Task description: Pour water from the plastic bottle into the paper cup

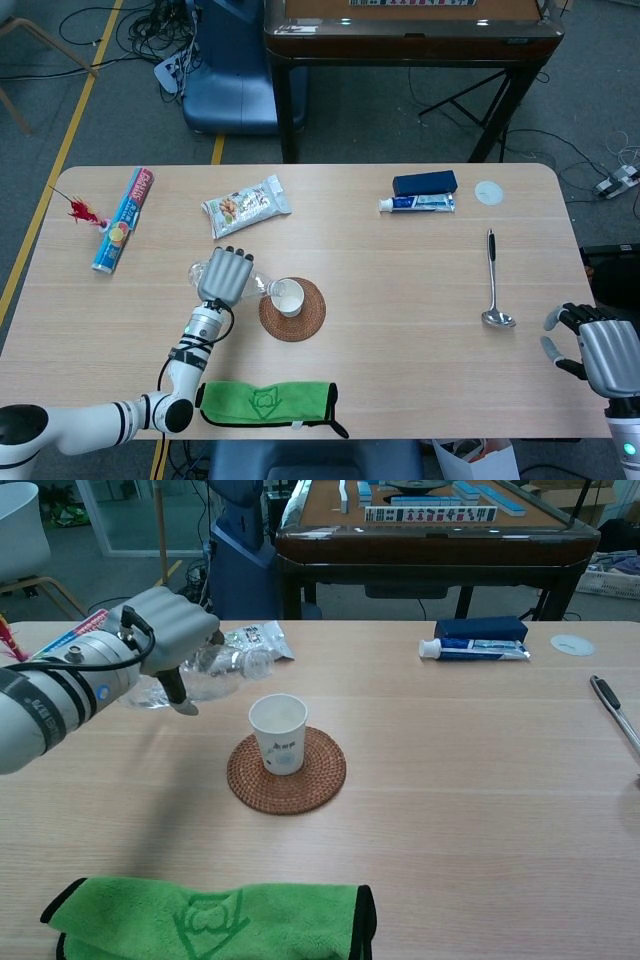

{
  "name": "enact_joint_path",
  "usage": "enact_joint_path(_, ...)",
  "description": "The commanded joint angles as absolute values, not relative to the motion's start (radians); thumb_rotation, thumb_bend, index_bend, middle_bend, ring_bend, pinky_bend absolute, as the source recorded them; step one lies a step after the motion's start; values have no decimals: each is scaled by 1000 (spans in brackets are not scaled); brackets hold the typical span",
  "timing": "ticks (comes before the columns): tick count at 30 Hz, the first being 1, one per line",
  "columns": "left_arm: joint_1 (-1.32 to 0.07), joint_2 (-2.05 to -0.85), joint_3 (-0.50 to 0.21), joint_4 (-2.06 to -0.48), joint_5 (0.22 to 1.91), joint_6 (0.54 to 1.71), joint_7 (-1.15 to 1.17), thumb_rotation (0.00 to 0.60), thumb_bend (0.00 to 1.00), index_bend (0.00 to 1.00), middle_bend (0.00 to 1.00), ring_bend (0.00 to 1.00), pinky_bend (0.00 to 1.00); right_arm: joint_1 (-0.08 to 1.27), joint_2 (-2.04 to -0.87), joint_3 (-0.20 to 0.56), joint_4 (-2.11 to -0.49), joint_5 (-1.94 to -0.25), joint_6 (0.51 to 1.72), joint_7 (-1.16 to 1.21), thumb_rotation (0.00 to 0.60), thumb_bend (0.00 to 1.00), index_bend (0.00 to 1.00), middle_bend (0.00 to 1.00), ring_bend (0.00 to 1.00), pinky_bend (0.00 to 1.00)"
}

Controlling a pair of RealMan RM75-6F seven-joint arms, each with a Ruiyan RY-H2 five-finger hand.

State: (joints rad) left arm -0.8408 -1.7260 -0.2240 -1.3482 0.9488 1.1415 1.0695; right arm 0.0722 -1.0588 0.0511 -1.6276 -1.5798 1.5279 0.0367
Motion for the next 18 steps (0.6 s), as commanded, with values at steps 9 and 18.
enact_joint_path(9, -866, -1723, -179, -1315, 943, 1158, 1162, 600, 39, 680, 666, 577, 627, 73, -1060, 52, -1625, -1578, 1527, 39, 600, 300, 564, 492, 458, 526)
enact_joint_path(18, -878, -1728, -166, -1298, 912, 1152, 1214, 600, 38, 681, 666, 577, 627, 74, -1060, 51, -1623, -1576, 1523, 44, 600, 300, 565, 493, 458, 526)
